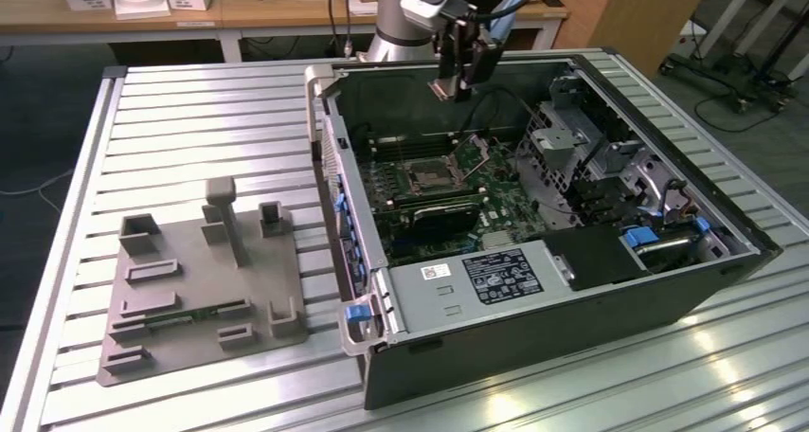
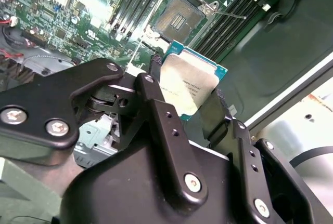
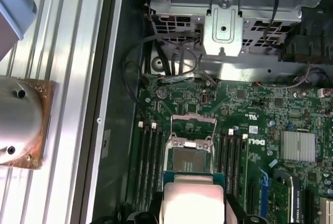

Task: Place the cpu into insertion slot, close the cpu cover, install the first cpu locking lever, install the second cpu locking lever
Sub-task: 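Place the cpu into insertion slot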

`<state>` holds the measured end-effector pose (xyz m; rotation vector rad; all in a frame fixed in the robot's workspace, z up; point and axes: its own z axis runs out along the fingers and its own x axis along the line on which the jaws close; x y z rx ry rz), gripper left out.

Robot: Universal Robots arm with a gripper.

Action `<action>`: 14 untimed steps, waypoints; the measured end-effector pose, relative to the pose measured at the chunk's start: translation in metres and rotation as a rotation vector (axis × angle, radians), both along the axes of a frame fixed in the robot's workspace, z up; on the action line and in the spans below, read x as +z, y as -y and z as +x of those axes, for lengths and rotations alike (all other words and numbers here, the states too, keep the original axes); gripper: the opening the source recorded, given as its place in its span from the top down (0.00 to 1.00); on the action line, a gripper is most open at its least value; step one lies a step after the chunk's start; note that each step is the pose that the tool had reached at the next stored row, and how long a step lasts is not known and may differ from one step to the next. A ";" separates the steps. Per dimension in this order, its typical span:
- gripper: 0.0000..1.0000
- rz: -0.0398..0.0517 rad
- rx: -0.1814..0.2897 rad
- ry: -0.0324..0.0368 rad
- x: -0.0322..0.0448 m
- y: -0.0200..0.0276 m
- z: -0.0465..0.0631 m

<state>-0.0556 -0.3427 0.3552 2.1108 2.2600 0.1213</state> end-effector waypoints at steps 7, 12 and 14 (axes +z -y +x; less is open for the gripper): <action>0.46 0.0001 -0.054 0.0001 -0.0002 0.0000 0.000; 0.46 0.0000 -0.095 0.0000 -0.0003 0.0000 0.000; 0.46 0.0001 -0.111 0.0000 -0.0004 0.0000 0.000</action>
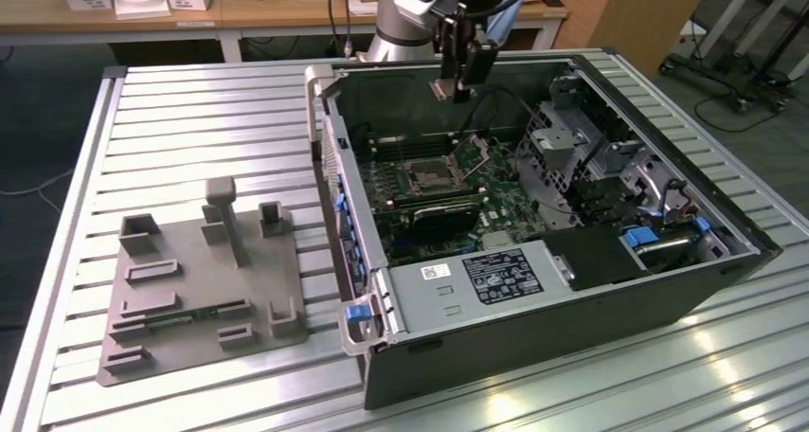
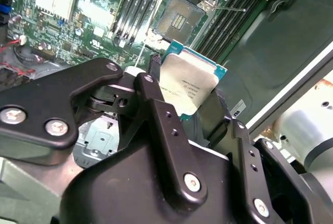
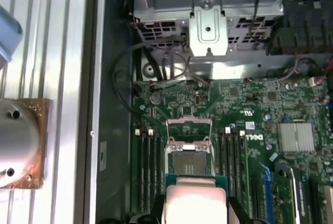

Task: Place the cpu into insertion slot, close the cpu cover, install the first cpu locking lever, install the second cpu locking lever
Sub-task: 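Place the cpu into insertion slot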

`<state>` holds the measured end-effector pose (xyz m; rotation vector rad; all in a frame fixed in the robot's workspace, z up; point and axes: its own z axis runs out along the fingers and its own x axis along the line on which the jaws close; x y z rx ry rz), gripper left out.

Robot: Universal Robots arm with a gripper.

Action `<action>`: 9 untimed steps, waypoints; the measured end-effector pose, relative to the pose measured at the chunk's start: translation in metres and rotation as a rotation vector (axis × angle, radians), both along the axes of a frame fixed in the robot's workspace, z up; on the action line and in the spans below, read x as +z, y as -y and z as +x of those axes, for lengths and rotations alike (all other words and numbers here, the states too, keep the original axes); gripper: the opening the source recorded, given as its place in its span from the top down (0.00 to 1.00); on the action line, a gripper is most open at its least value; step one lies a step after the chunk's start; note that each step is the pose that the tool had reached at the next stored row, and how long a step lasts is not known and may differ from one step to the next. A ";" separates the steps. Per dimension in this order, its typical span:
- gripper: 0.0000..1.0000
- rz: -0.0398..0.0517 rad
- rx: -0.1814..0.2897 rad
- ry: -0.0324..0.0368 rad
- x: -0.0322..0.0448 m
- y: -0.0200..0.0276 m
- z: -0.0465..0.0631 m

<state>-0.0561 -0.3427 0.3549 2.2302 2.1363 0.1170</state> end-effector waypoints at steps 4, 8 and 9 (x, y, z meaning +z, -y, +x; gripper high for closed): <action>0.46 0.0000 -0.029 0.0000 -0.0001 0.0000 0.000; 0.46 0.0000 -0.062 0.0000 -0.0002 0.0000 0.000; 0.46 0.0000 -0.072 0.0000 -0.0002 0.0000 0.000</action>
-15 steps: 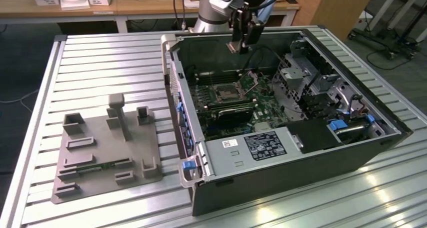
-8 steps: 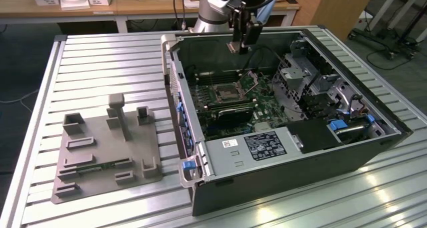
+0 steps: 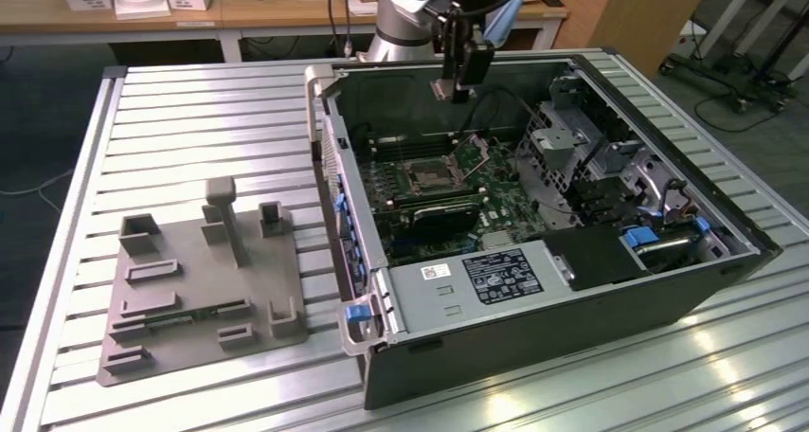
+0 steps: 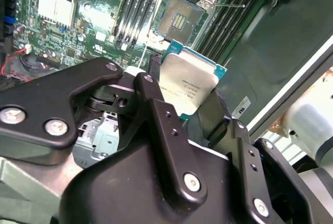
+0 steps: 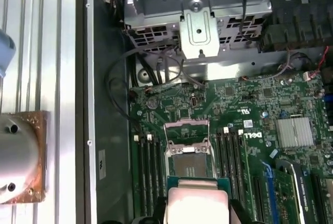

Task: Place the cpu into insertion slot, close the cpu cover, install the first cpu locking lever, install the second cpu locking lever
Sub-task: 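Place the cpu into insertion slot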

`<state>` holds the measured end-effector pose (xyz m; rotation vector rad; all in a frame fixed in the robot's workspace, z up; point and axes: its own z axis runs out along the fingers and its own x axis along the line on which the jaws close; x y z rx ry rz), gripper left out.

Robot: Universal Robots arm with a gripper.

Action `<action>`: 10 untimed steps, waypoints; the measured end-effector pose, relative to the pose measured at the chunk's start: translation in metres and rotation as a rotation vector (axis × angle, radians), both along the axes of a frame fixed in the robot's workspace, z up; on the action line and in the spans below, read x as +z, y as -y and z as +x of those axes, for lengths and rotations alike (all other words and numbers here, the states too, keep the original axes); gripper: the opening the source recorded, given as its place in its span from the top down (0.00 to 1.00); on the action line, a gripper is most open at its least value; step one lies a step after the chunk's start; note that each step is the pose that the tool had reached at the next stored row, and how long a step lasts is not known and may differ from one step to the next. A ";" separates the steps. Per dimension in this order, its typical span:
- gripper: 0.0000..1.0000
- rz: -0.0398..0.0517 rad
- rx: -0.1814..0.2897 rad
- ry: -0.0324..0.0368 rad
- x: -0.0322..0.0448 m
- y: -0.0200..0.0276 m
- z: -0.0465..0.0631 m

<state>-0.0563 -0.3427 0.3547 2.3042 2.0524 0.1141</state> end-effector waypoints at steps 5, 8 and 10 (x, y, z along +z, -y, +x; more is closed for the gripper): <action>0.46 0.0000 -0.064 0.0000 -0.0001 0.0000 0.000; 0.46 0.0000 -0.103 0.0000 -0.0002 0.0000 0.000; 0.46 0.0000 -0.128 -0.0001 -0.0002 0.0000 0.000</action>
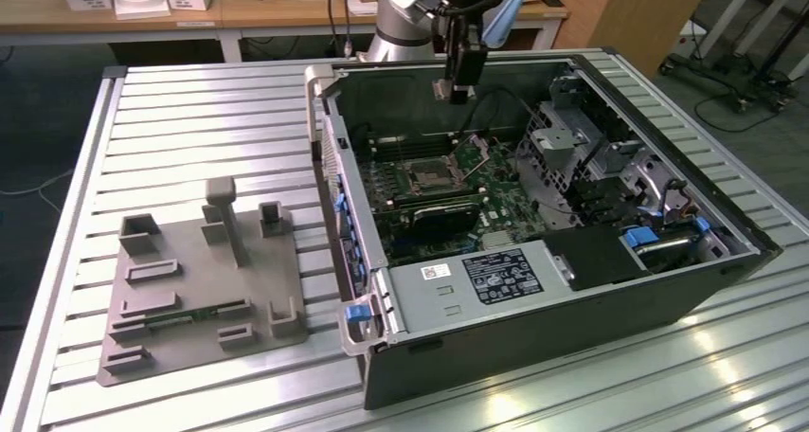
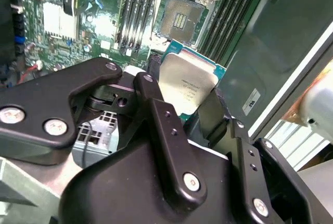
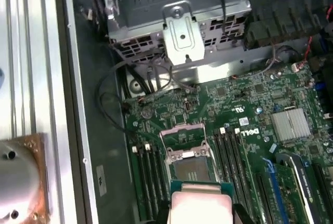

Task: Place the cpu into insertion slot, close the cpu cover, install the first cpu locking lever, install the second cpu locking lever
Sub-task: 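Place the cpu into insertion slot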

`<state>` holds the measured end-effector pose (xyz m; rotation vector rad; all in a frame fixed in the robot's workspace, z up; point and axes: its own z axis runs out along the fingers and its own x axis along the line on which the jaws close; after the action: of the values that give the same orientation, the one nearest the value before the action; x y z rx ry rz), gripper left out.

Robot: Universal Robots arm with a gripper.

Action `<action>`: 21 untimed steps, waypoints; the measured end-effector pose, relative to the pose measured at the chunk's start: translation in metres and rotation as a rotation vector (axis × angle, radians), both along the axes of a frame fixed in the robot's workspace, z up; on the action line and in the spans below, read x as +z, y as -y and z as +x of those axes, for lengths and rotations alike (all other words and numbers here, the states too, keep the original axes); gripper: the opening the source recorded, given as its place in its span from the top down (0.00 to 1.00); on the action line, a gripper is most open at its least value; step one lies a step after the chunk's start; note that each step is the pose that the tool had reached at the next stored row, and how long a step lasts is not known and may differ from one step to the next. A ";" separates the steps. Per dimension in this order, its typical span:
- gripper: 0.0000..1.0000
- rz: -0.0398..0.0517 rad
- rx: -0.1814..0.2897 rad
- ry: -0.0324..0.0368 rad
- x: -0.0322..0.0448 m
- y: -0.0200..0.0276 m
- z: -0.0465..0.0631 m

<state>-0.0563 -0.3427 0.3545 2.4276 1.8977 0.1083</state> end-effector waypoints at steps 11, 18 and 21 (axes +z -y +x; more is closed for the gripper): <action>0.46 0.0001 0.079 0.0002 -0.0018 0.0000 0.000; 0.46 -0.0002 0.127 -0.0004 -0.0045 0.0000 0.000; 0.46 0.0000 0.127 -0.0003 -0.0049 0.0000 0.000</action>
<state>-0.0563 -0.3427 0.3496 2.3054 2.0513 0.1135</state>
